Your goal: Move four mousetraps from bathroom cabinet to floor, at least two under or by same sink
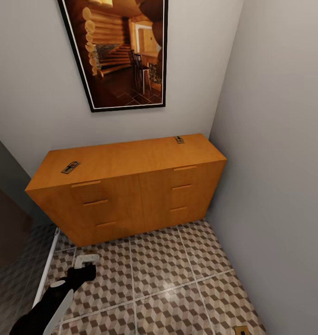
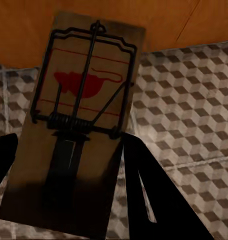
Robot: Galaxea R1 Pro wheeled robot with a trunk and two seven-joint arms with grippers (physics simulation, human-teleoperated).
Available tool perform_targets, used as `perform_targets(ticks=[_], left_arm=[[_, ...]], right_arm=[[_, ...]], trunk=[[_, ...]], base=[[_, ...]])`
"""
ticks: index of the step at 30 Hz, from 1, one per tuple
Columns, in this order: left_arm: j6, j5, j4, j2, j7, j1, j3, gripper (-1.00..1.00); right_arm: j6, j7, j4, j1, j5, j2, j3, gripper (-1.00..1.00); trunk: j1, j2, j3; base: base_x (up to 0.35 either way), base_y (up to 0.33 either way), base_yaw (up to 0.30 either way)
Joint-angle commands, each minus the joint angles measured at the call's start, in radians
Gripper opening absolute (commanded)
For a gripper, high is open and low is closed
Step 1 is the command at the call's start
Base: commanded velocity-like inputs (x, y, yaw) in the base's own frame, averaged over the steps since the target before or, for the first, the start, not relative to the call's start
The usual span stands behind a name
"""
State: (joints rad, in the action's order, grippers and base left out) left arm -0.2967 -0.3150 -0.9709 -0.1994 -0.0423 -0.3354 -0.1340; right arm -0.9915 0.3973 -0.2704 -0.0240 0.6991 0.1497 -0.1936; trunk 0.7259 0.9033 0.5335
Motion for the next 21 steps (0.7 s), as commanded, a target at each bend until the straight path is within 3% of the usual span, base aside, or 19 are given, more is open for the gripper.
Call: perform_targets(ticks=[1, 3, 5, 8, 10, 13, 16, 17, 19, 21], left_arm=[[-0.005, -0.005, -0.043, -0.004, -0.031, 0.000, -0.004, -1.00], [0.007, 0.000, -0.095, -0.009, -0.055, 0.000, -0.007, -1.00], [0.067, 0.018, -0.111, -0.017, -0.073, 0.001, -0.010, -1.00], [0.287, 0.097, 0.000, -0.055, -0.090, 0.026, -0.011, -1.00], [0.380, 0.129, 0.079, -0.073, -0.092, 0.044, -0.011, -1.00], [0.592, 0.154, 0.257, -0.093, -0.092, 0.075, -0.012, -1.00], [0.922, 0.163, 0.560, -0.097, -0.090, 0.091, -0.014, -1.00], [0.972, 0.164, 0.614, -0.096, -0.089, 0.092, -0.014, -1.00], [1.133, 0.166, 0.818, -0.087, -0.078, 0.094, -0.014, -1.00], [1.236, 0.166, 0.934, -0.078, -0.058, 0.095, -0.015, -1.00]], right_arm=[[-0.002, 0.006, 0.000, -0.001, 0.011, 0.001, -0.006, -1.00], [-0.002, 0.006, 0.000, -0.001, 0.011, 0.001, -0.006, -1.00], [-0.002, 0.006, 0.000, -0.001, 0.011, 0.001, -0.006, -1.00], [-0.002, 0.006, 0.000, -0.001, 0.011, 0.001, -0.006, -1.00], [-0.002, 0.006, 0.000, -0.001, 0.011, 0.001, -0.007, -1.00], [-0.002, 0.006, 0.000, -0.001, 0.010, 0.001, -0.006, -1.00], [-0.002, 0.006, 0.000, -0.001, 0.011, 0.001, -0.006, -1.00], [-0.002, 0.006, 0.000, -0.001, 0.011, 0.001, -0.006, -1.00], [-0.002, 0.006, 0.000, -0.001, 0.011, 0.001, -0.006, -1.00], [-0.002, 0.006, 0.000, -0.001, 0.011, 0.001, -0.006, -1.00]], trunk=[[0.000, 0.001, 0.001], [0.000, 0.001, 0.001], [0.000, 0.001, 0.001], [0.000, 0.001, 0.001], [0.000, 0.001, 0.001], [0.000, 0.001, 0.001], [0.000, 0.001, 0.001], [0.000, 0.001, 0.001], [0.000, 0.001, 0.001], [0.000, 0.001, 0.001]], base=[[0.000, 0.000, 0.000], [0.000, 0.000, 0.000], [0.000, 0.000, 0.000], [0.000, 0.000, 0.000], [0.000, 0.000, 0.000], [0.000, 0.000, 0.000], [0.000, 0.000, 0.000], [0.000, 0.000, 0.000], [0.000, 0.000, 0.000], [0.000, 0.000, 0.000]])
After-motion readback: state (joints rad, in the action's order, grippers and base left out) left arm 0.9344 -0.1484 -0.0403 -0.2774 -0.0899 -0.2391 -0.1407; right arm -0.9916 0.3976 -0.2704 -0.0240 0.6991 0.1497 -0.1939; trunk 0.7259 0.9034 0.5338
